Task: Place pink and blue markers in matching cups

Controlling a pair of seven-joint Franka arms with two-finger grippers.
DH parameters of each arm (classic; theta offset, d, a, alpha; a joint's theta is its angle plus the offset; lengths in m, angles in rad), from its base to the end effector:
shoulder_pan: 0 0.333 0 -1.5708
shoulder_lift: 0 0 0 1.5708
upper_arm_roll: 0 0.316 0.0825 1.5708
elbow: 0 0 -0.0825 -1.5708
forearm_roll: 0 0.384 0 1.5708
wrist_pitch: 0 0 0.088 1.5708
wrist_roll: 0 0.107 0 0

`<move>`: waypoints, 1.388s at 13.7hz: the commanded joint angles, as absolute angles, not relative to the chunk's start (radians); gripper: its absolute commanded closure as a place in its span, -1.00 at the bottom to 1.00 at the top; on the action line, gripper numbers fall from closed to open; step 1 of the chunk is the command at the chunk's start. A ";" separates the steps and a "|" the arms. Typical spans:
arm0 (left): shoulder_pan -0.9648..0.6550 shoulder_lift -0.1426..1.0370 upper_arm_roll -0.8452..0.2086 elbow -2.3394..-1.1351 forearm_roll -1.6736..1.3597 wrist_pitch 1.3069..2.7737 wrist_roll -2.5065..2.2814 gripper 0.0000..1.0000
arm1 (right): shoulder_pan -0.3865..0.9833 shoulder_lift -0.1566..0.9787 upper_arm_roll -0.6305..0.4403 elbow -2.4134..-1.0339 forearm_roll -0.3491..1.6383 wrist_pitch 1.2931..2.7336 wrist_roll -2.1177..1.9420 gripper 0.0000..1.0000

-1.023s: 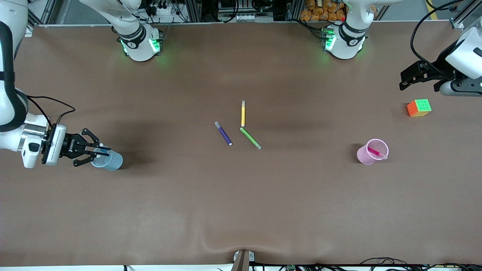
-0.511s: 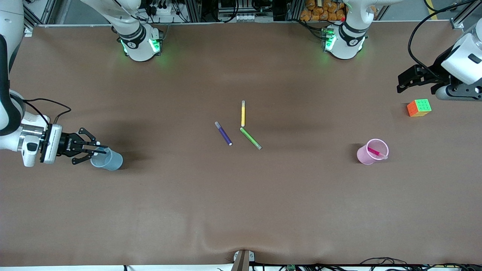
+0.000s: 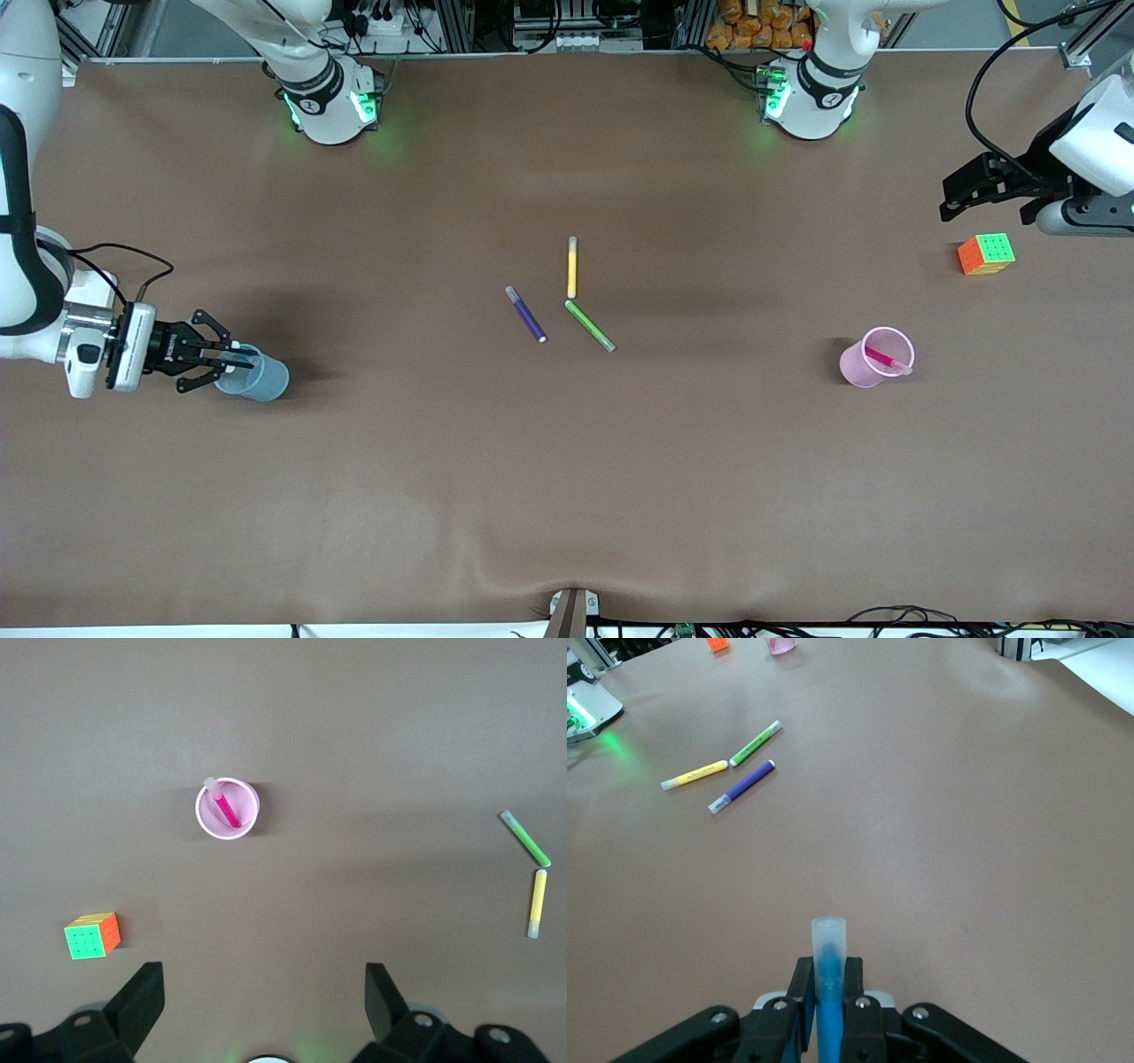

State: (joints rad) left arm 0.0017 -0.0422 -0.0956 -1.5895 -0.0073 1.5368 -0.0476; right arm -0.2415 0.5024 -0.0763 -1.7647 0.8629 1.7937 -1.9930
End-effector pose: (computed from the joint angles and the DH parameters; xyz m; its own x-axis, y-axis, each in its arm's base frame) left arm 0.5354 -0.0524 0.6357 0.9989 -0.0464 -0.0108 -0.0464 -0.9989 0.0028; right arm 0.6103 -0.1290 0.2731 0.3036 0.6262 0.7182 0.9528 -0.1936 -0.2340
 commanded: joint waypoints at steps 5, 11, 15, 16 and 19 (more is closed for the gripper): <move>0.018 -0.037 -0.094 -1.569 -0.021 1.532 -0.113 -1.00 | -0.259 0.506 -0.063 -1.707 0.871 1.795 -1.946 -1.00; 0.072 -0.035 -0.091 -1.569 -0.026 1.532 -0.094 -1.00 | -0.244 0.460 -0.061 -1.646 0.735 1.786 -1.645 -1.00; 0.075 -0.035 -0.091 -1.569 -0.025 1.532 -0.094 -1.00 | -0.218 0.391 -0.060 -1.646 0.590 1.770 -1.412 -1.00; 0.075 -0.035 -0.091 -1.569 -0.025 1.532 -0.094 -1.00 | -0.207 0.373 -0.060 -1.646 0.545 1.770 -1.357 -1.00; 0.077 -0.034 -0.091 -1.568 -0.021 1.532 -0.094 -1.00 | -0.170 0.296 -0.060 -1.654 0.463 1.723 -1.225 -1.00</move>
